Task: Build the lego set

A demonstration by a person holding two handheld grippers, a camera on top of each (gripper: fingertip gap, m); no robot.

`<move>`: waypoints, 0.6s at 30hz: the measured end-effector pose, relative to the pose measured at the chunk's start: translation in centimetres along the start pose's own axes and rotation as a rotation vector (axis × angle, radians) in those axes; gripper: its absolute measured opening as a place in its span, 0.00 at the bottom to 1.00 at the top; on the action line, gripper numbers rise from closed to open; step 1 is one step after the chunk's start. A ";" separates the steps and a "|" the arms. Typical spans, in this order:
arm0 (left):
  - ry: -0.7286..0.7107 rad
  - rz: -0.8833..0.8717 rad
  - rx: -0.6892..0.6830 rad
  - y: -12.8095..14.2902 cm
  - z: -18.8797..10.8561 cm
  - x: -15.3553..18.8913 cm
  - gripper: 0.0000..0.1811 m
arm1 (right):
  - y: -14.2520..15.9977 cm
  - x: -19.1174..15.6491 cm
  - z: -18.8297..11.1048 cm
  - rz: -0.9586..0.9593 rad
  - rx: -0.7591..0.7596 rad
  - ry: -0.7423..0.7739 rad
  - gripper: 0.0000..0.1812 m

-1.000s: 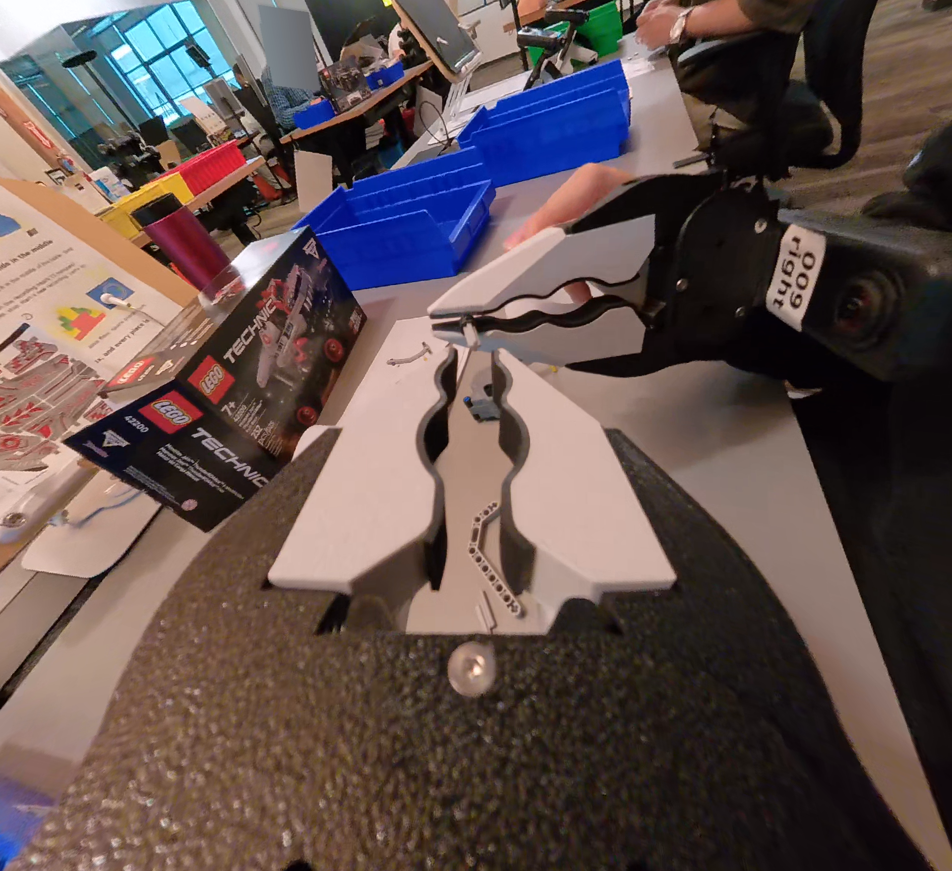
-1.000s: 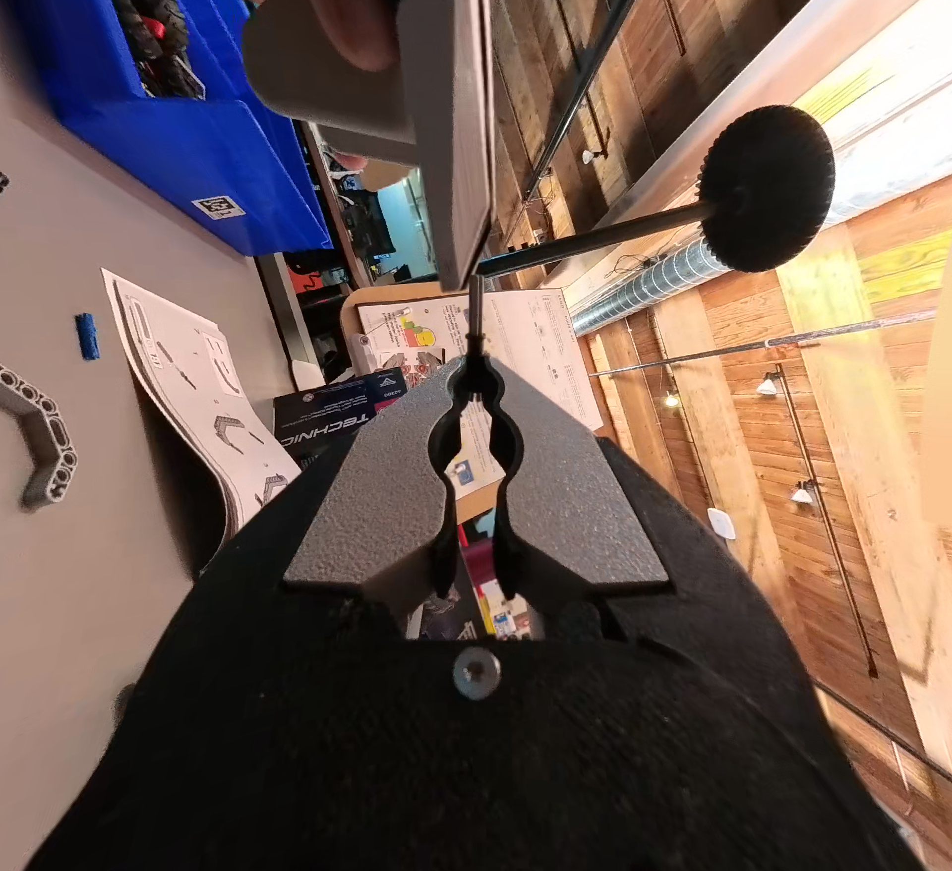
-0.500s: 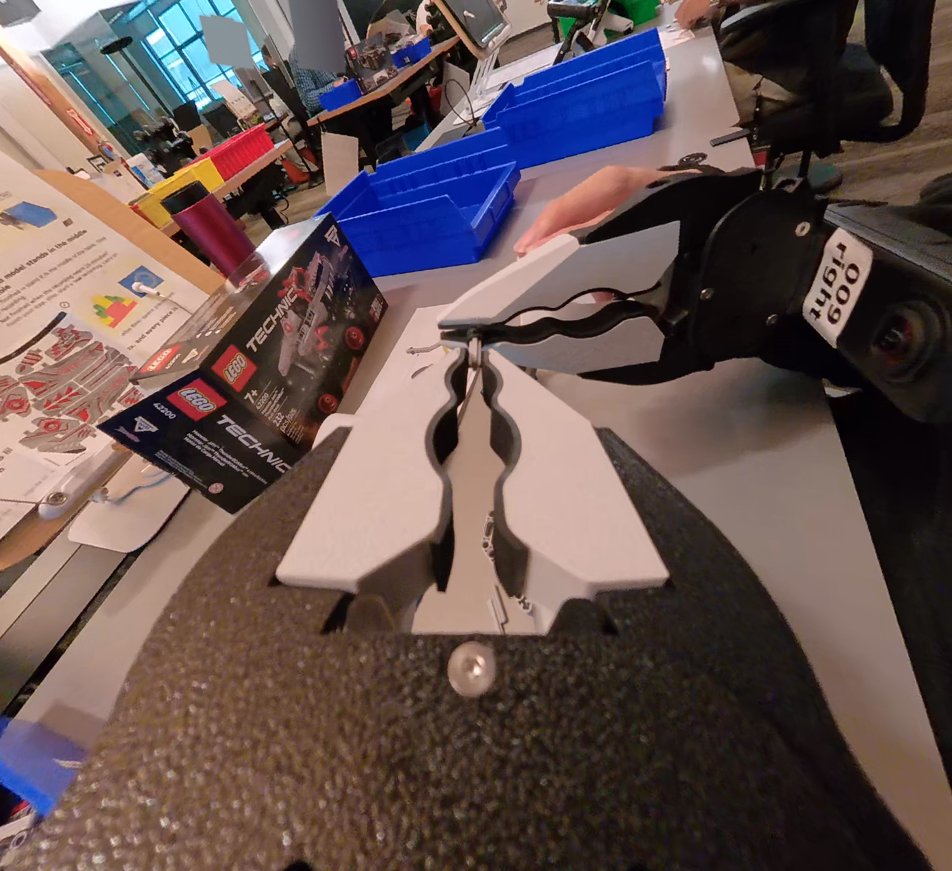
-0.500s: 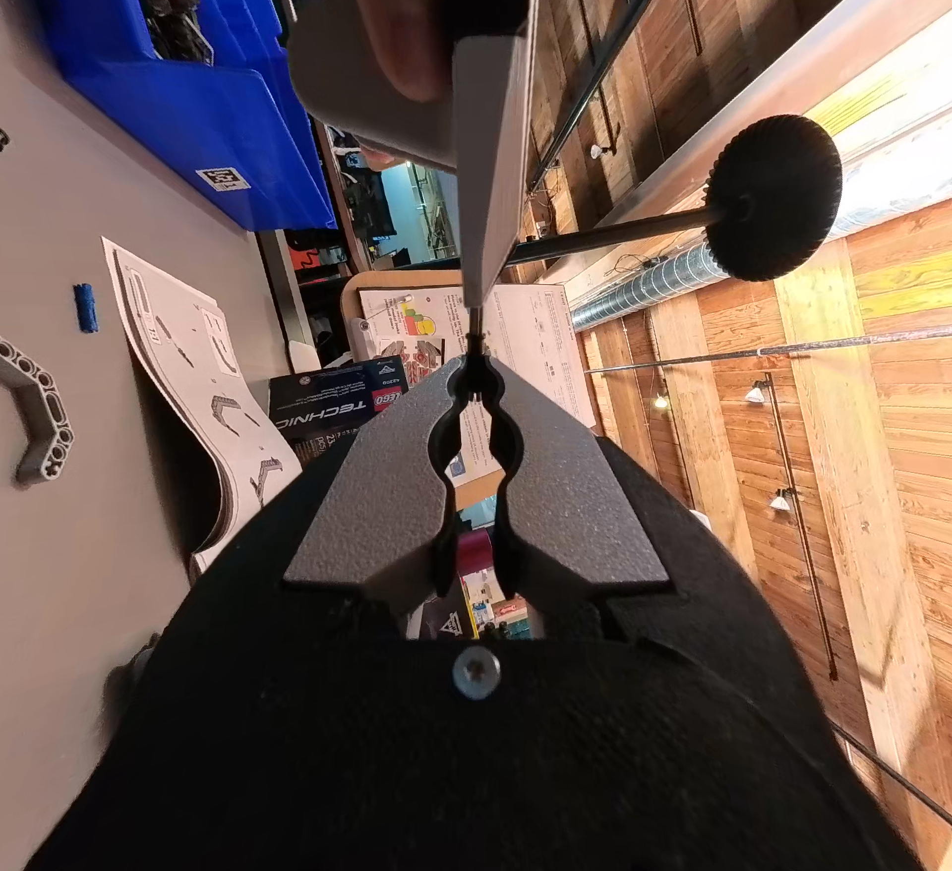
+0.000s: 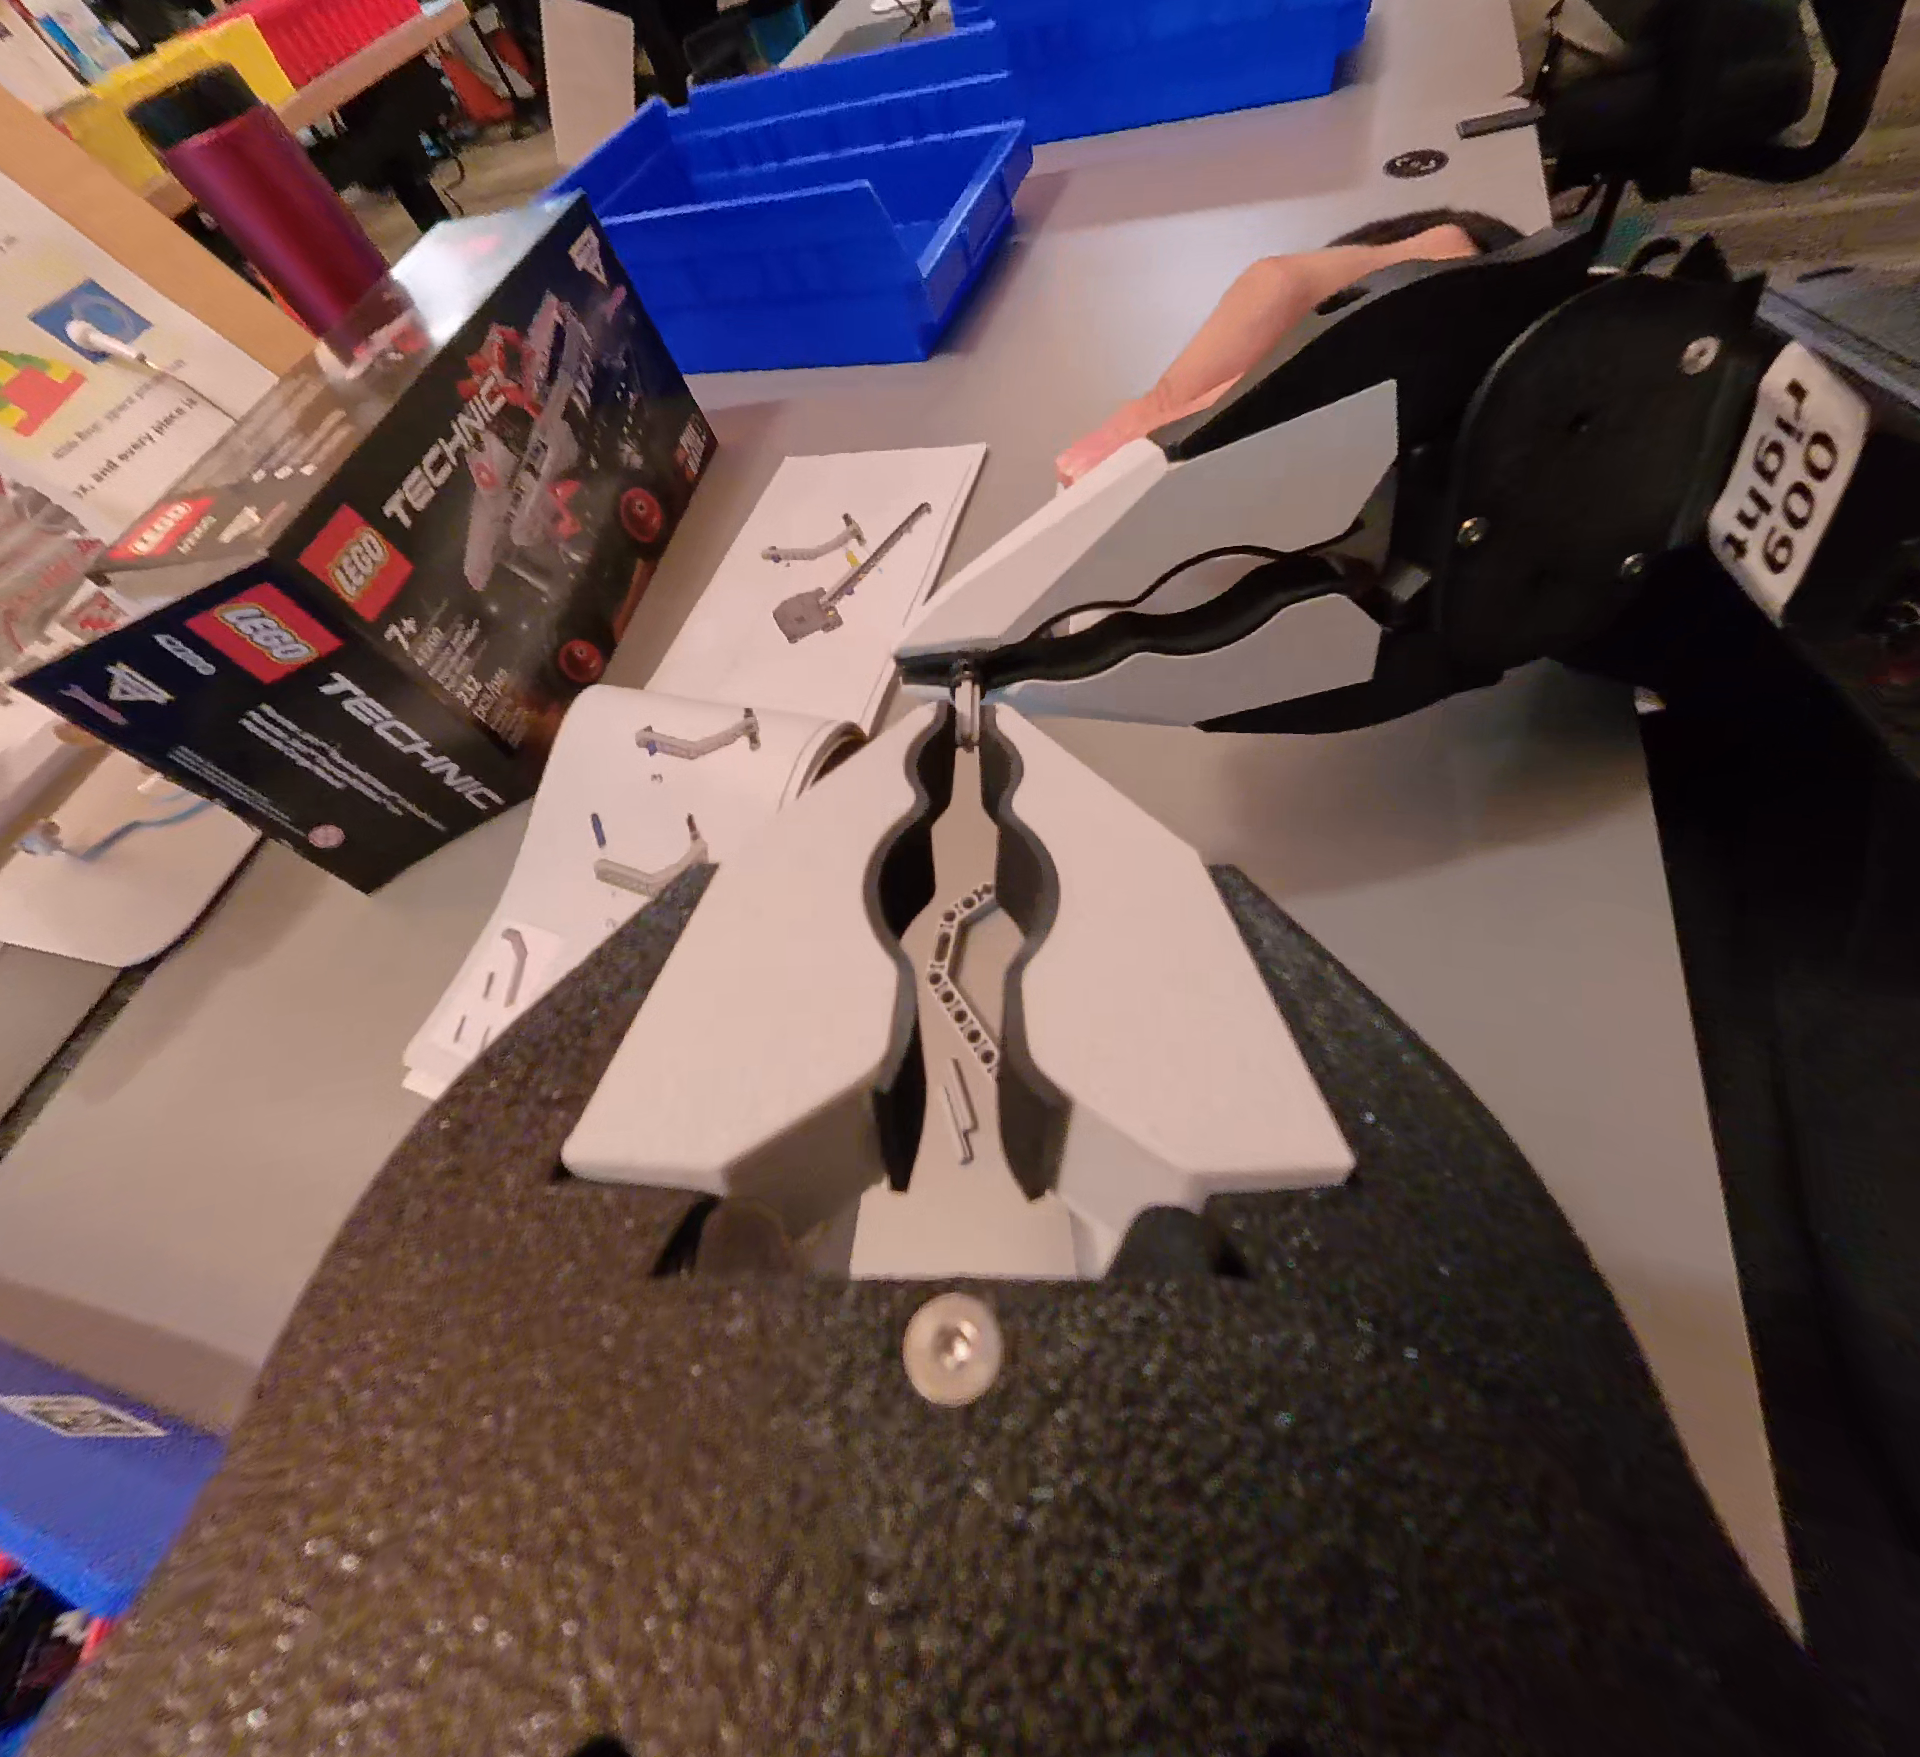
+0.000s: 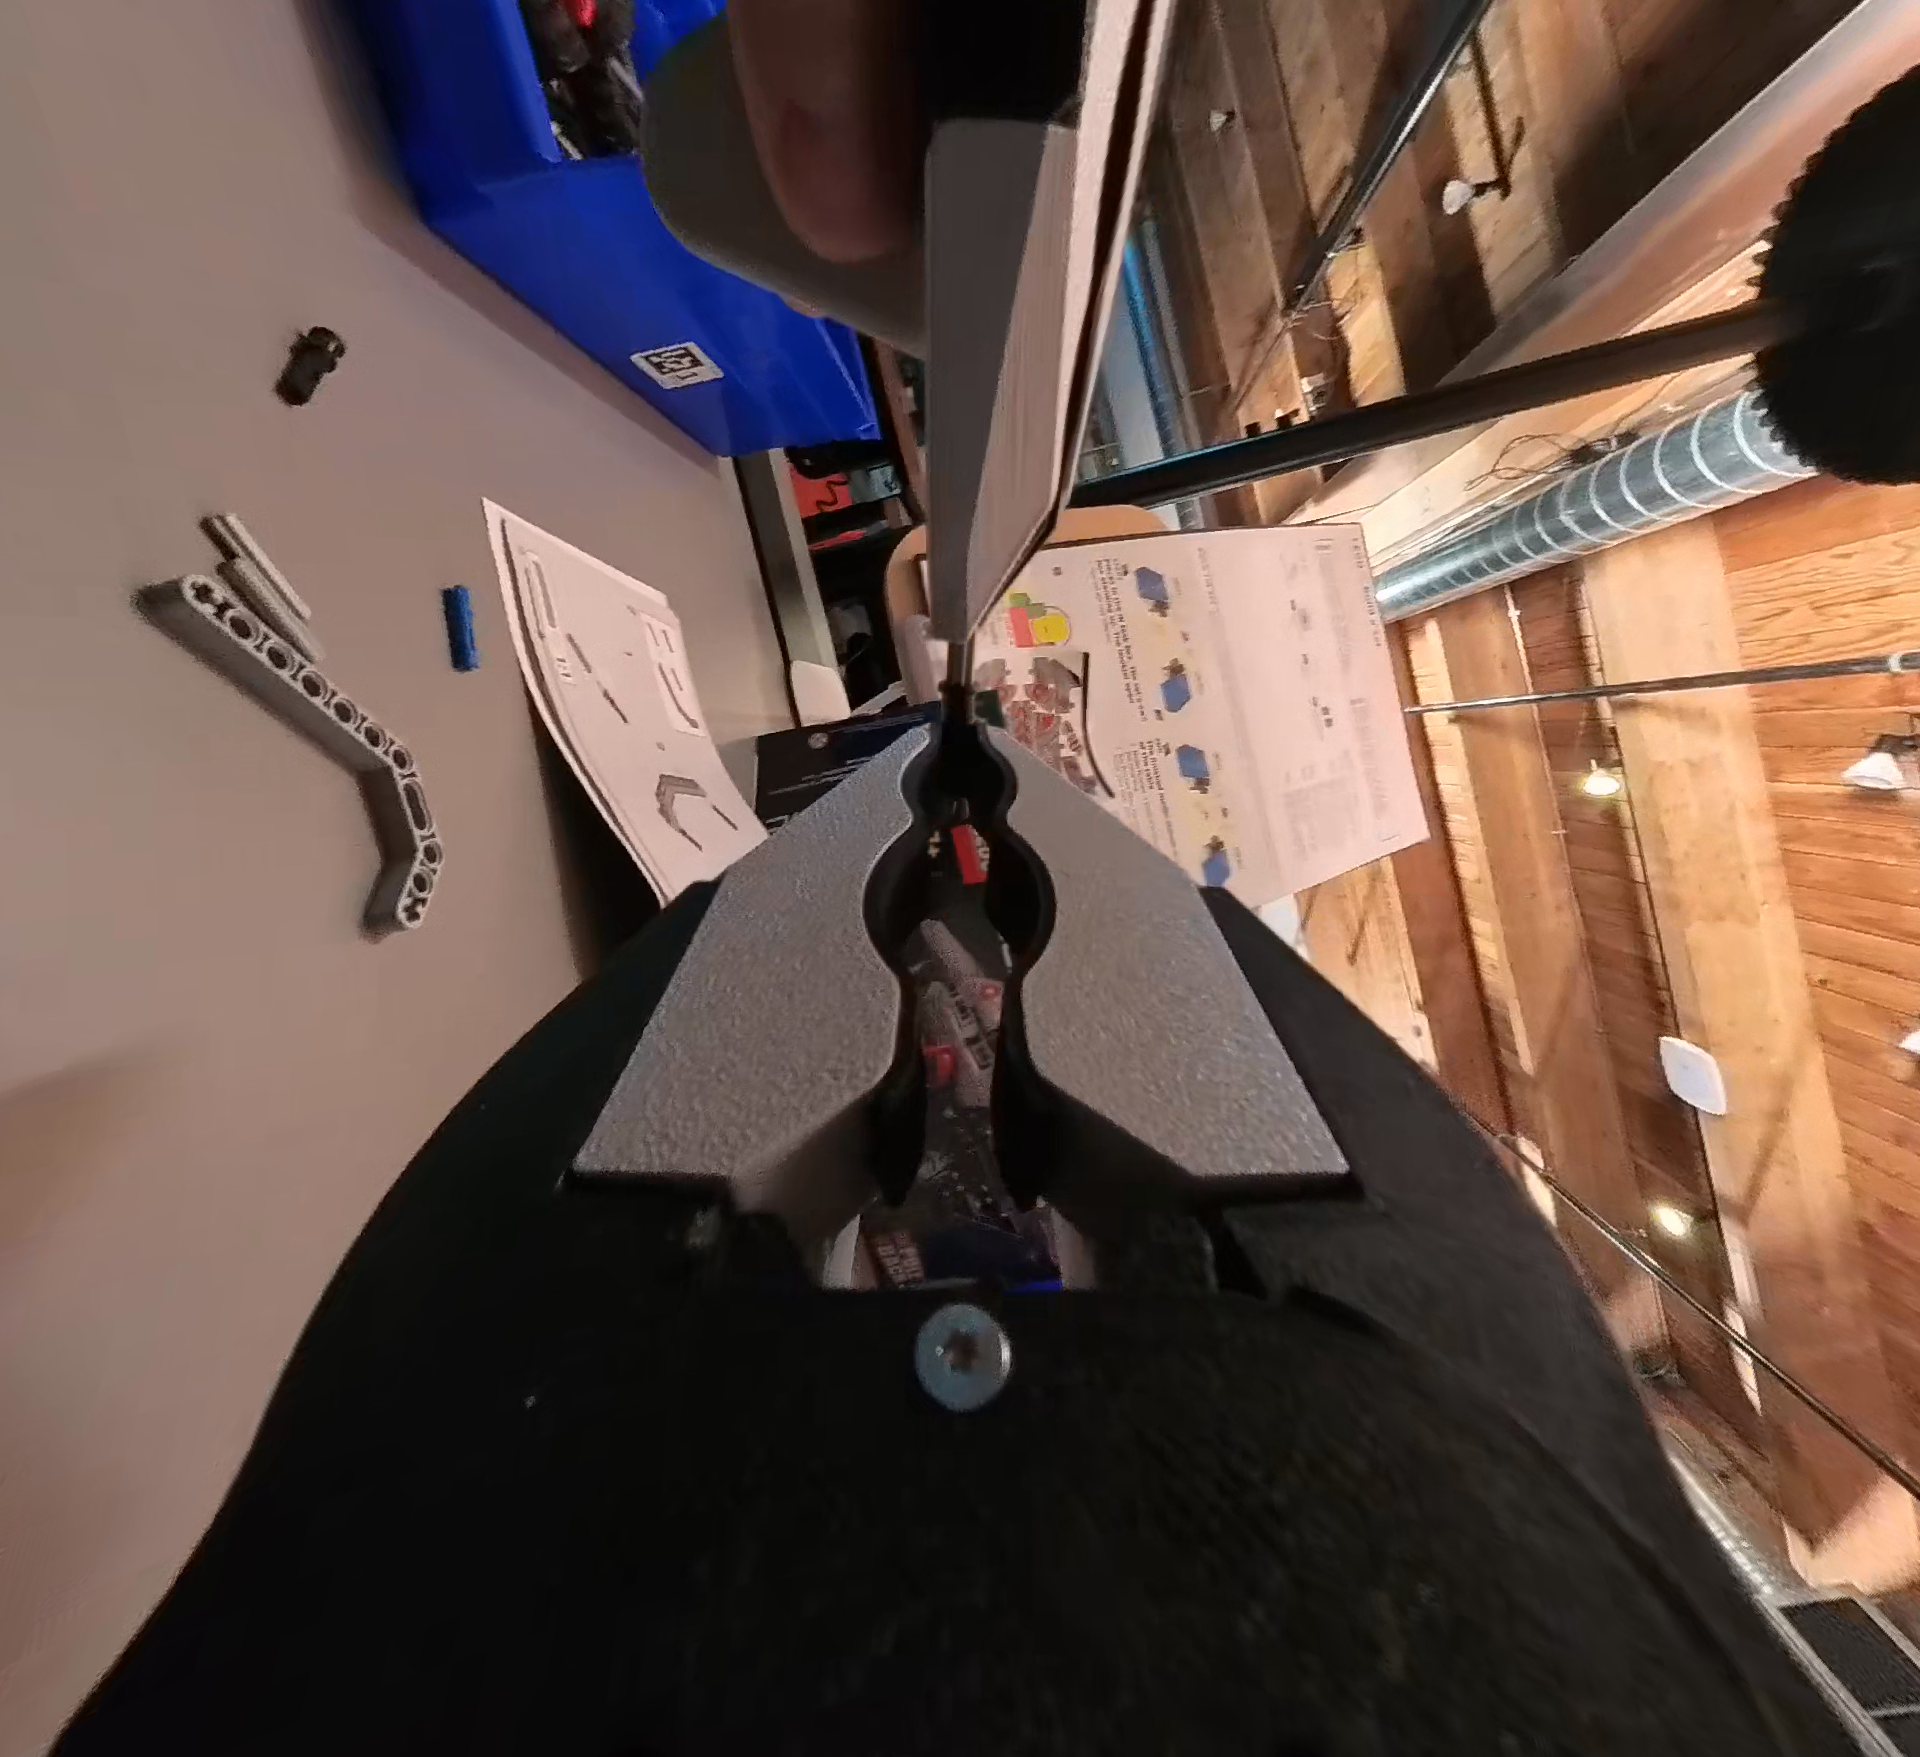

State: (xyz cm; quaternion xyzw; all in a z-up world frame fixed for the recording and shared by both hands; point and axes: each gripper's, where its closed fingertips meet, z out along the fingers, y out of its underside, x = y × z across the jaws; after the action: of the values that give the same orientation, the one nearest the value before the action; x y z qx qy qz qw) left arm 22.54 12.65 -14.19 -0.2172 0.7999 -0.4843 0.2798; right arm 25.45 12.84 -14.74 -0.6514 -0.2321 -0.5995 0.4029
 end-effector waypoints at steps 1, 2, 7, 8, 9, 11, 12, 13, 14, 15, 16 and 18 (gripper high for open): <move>0.006 -0.007 -0.009 0.3 0.1 0.0 0.01 | 0.1 -0.3 0.1 -0.004 -0.008 -0.018 0.00; 0.009 -0.009 -0.014 0.4 0.2 0.0 0.01 | 0.1 -0.5 0.1 -0.010 -0.014 -0.026 0.00; 0.029 -0.038 -0.033 1.1 0.6 0.1 0.01 | -0.3 -1.1 0.2 0.019 -0.017 -0.062 0.00; 0.023 -0.032 -0.042 1.2 0.7 0.1 0.01 | -0.2 -1.3 0.2 -0.006 -0.026 -0.062 0.00; 0.013 -0.028 -0.031 1.1 0.7 0.0 0.01 | -0.1 -1.2 0.3 -0.008 -0.027 -0.049 0.00; 0.013 -0.044 -0.005 0.5 0.5 -0.1 0.01 | -0.2 -0.5 0.3 0.051 -0.022 -0.019 0.00; 0.018 -0.036 -0.007 0.4 0.4 -0.1 0.01 | -0.4 -0.4 0.2 0.040 -0.007 -0.014 0.00; 0.014 -0.028 -0.007 0.4 0.4 0.0 0.01 | -0.4 -0.4 0.1 0.028 0.005 -0.013 0.00; 0.005 -0.022 -0.005 0.4 0.5 -0.1 0.01 | -0.3 -0.4 0.2 0.021 0.010 -0.010 0.00; -0.003 -0.014 -0.001 0.4 0.6 -0.1 0.01 | -0.1 -0.3 0.2 0.007 0.016 0.001 0.00; -0.011 0.001 0.003 0.3 0.7 -0.1 0.01 | -0.1 -0.2 0.2 -0.016 0.018 0.019 0.00; -0.026 0.026 0.015 0.0 0.5 -0.1 0.01 | -0.1 0.2 0.1 -0.050 0.017 0.048 0.00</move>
State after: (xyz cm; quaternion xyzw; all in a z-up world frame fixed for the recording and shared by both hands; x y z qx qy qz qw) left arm 22.99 12.40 -14.37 -0.2107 0.7953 -0.4840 0.2981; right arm 25.46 12.91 -14.51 -0.6272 -0.2436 -0.6232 0.3986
